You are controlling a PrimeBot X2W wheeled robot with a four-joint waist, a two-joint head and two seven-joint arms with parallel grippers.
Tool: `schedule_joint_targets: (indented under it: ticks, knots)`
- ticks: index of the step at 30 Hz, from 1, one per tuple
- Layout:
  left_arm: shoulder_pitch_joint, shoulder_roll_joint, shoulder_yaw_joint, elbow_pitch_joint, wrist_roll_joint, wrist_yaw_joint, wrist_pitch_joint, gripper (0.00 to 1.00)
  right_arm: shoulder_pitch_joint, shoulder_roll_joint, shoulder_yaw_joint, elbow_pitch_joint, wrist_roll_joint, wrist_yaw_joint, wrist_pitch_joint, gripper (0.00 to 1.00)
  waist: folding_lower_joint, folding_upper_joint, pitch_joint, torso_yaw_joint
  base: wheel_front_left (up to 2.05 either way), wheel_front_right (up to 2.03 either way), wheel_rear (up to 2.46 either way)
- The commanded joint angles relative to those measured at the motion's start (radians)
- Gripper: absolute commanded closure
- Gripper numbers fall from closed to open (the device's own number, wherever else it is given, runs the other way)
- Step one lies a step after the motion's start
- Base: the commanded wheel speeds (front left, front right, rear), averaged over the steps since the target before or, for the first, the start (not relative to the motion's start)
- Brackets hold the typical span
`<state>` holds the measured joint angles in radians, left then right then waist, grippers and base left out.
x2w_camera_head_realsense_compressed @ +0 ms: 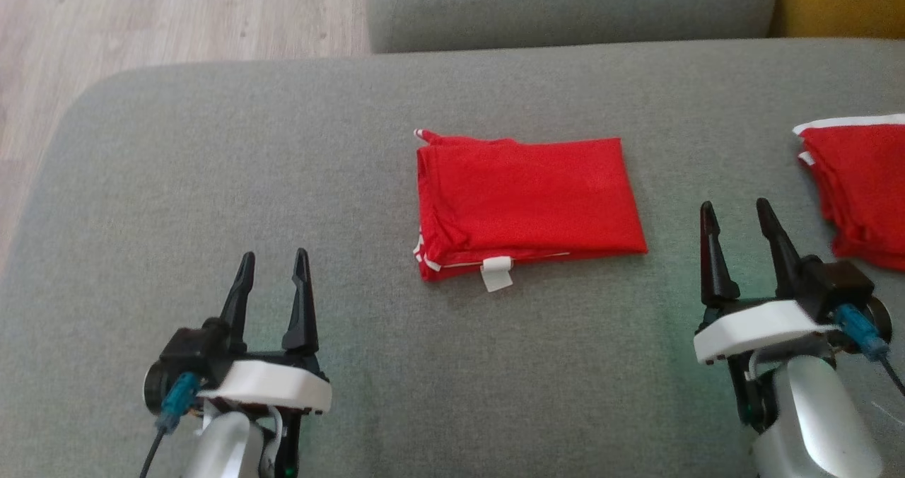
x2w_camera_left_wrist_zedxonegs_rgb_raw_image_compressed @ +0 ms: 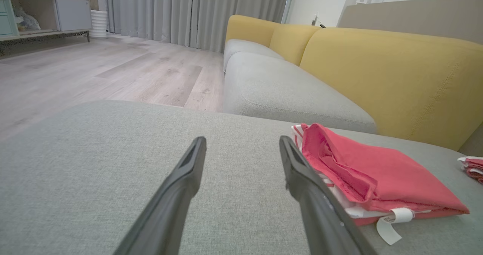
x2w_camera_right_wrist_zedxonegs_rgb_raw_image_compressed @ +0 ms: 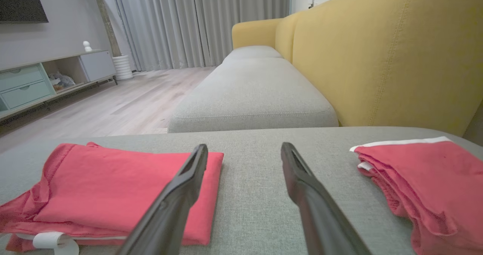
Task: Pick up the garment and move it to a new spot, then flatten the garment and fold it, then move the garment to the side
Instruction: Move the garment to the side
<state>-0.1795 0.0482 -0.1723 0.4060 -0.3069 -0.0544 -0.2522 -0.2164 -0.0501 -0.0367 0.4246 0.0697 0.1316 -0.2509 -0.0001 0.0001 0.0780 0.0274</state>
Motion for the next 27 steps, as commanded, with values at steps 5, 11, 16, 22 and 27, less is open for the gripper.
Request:
schedule_joint_targets:
  ticks: [5, 11, 16, 22, 27]
  knots:
    - [-0.079, 0.002, 0.018, -0.033, 0.012, -0.009, -0.010, 0.00, -0.129, 0.000, 0.029, 0.004, -0.021, -0.001, 0.036, 0.00, 0.0001, -0.0001, 0.068, 0.039, 0.00, 0.00, 0.00]
    - [-0.111, 0.002, -0.004, -0.026, -0.004, -0.011, -0.010, 0.00, -0.226, 0.000, 0.040, 0.157, 0.013, -0.001, 0.142, 0.00, 0.0001, -0.0001, 0.119, 0.081, 0.00, 0.00, 0.00]
    - [-0.134, 0.002, -0.028, -0.021, -0.019, -0.006, -0.010, 0.00, -0.291, 0.000, 0.032, 0.327, -0.006, -0.001, 0.199, 0.00, 0.0001, -0.0001, 0.149, 0.114, 0.00, 0.00, 0.00]
    - [-0.145, 0.002, -0.034, -0.015, -0.023, -0.003, -0.010, 0.00, -0.345, 0.000, 0.066, 0.490, 0.008, -0.001, 0.211, 0.00, 0.0001, -0.0001, 0.158, 0.133, 0.00, 0.00, 0.00]
    - [-0.144, 0.002, -0.027, -0.005, -0.017, -0.002, -0.010, 0.00, -0.378, 0.000, 0.093, 0.548, -0.035, -0.001, 0.165, 1.00, 0.0001, -0.0001, 0.142, 0.121, 0.00, 0.00, 0.00]
